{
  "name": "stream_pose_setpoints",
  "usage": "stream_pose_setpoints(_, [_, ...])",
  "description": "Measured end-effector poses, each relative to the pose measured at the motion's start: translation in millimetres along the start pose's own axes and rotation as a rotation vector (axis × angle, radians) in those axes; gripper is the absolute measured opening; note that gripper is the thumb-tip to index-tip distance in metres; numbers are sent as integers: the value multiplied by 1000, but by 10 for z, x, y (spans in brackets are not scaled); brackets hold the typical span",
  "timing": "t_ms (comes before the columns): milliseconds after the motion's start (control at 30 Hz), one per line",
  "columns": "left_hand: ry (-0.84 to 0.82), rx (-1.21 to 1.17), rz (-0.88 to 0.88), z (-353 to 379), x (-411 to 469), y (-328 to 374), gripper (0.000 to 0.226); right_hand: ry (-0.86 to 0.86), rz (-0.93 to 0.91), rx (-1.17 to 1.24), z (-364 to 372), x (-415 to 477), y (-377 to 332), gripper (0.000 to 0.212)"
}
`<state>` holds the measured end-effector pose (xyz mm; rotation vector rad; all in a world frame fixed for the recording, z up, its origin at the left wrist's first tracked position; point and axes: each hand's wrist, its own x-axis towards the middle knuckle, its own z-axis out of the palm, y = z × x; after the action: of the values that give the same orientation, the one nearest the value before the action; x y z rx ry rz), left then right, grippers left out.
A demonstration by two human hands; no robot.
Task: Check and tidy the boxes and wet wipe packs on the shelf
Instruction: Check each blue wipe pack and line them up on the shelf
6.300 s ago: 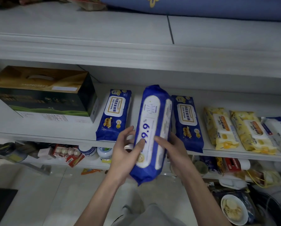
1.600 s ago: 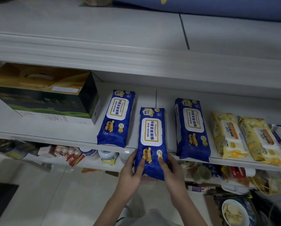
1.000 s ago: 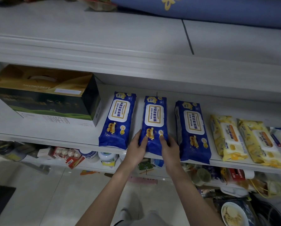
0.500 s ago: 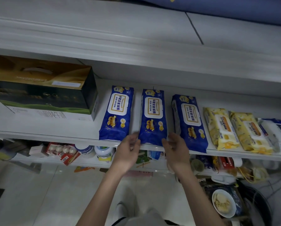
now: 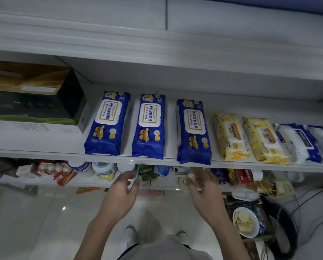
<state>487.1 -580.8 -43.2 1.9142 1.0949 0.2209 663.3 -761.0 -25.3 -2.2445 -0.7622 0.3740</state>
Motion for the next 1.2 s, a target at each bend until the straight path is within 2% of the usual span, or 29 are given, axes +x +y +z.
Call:
stream_pose_setpoints(67, [3,19,-14,146,-52,83,39,-27,11,4,-148,30,170,29])
stream_pose_setpoints(167, [7,41,-29,403,-154,259,37,-52,31,42,-378,42,378,42])
stream_pose_setpoints(333, [-23,78,-13,825,-311,604,38,-95,35,59,-693,85,667,32])
stream_pose_setpoints(533, [-23,143,28,1020,-275,975,35,-103,42,32,-886,223,825,32])
stream_pose_setpoints(633, [-12,136,69,1032,-105,1142,38,-107,48,54,-882,402,778,39])
stream_pose_setpoints(733, [14,16,68,1002,171,1403,42,-123,82,145,-843,695,628,41])
stream_pose_setpoints(833, [56,-130,30,1000,548,1591,52,-154,137,337,-790,1040,380,28])
stream_pose_setpoints(900, [60,-249,-57,1020,824,1668,57,-148,164,361,-669,1322,287,20])
stream_pose_setpoints(933, [42,-305,-119,1031,951,1703,59,-147,185,352,-609,1451,247,21])
stream_pose_setpoints(1067, [-128,-497,-326,1096,1299,1722,61,-221,351,423,-259,1917,446,46])
stream_pose_setpoints(1133, [-195,-538,-349,1151,1361,1654,63,-249,381,481,-151,2033,577,43])
stream_pose_setpoints(1200, [-206,-517,-336,1178,1373,1597,64,-240,435,526,-263,1916,382,43])
